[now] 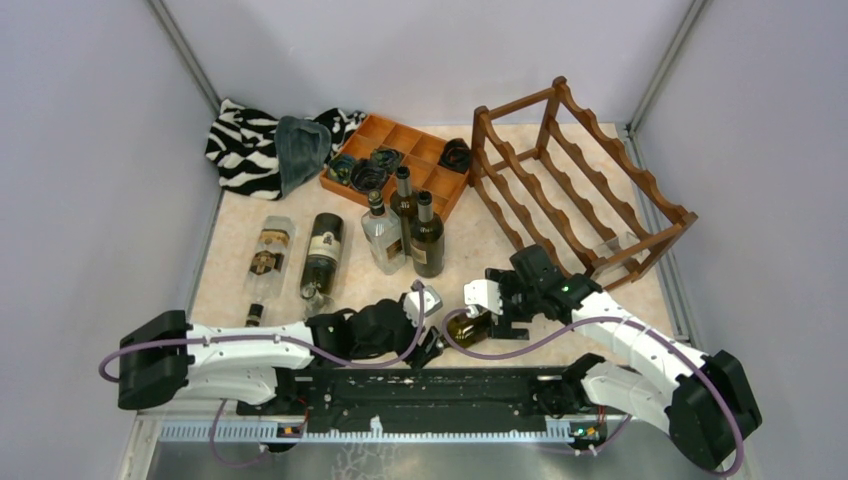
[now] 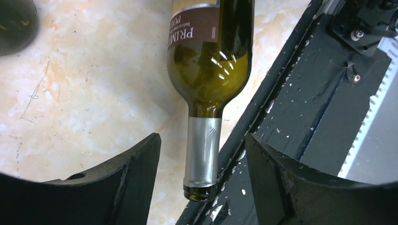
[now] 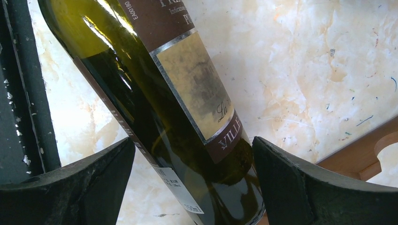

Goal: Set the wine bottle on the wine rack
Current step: Pick up the wine bottle from the center of the board.

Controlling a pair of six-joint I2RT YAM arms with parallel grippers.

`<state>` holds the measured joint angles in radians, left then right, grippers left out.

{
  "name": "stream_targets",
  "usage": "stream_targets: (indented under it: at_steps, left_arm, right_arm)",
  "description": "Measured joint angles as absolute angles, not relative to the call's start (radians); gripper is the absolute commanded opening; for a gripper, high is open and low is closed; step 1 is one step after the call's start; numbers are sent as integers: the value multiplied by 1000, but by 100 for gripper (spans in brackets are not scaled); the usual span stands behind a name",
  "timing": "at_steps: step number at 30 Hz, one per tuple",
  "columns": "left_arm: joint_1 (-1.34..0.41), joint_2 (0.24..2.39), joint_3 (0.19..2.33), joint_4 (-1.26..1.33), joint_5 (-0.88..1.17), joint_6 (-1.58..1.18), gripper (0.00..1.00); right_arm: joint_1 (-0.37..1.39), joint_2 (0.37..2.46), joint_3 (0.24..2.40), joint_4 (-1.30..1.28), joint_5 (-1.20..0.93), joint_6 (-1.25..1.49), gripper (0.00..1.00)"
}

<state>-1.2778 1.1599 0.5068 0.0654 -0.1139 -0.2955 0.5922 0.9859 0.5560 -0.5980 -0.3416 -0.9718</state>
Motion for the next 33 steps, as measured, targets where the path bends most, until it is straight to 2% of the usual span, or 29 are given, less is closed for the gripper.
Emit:
stream_targets:
  at_steps: [11, 14, 24, 33]
  left_arm:
    - [-1280, 1163, 335, 266, -87, -229, 65]
    - [-1280, 1188, 329, 314, -80, -215, 60]
    - [-1282, 1303, 329, 414, -93, -200, 54]
    - [-1283, 1344, 323, 506, -134, -202, 54]
  right_arm:
    - [587, 991, 556, -594, -346, -966, 92]
    - [586, 992, 556, -592, -348, -966, 92]
    - [585, 998, 556, -588, -350, -965, 92]
    - [585, 1005, 556, -583, -353, -965, 92]
